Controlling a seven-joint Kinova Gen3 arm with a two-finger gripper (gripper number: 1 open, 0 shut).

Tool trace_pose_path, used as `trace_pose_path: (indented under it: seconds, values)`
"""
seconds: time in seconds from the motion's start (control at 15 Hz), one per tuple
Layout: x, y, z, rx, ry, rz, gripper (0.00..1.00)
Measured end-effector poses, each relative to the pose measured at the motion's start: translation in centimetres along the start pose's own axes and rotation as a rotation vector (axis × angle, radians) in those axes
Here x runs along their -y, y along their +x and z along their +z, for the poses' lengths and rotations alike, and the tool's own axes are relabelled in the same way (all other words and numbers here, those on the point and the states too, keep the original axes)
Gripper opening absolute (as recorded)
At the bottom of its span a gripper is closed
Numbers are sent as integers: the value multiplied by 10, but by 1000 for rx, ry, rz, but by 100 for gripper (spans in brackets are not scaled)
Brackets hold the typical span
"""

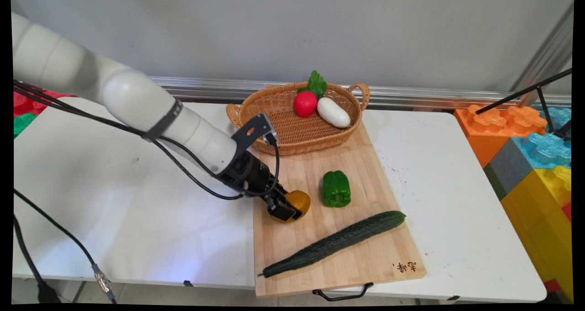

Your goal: Place the picked object in the vegetable basket

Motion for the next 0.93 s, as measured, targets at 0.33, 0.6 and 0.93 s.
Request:
trace_pose_path:
  seconds: [0.33,0.6,0.93]
  values:
    - [-17,33,-36,-40,-26,27,0]
    - [-7,75,-60,-99,16,64,0]
    - [38,126,-80,-178,142,76,0]
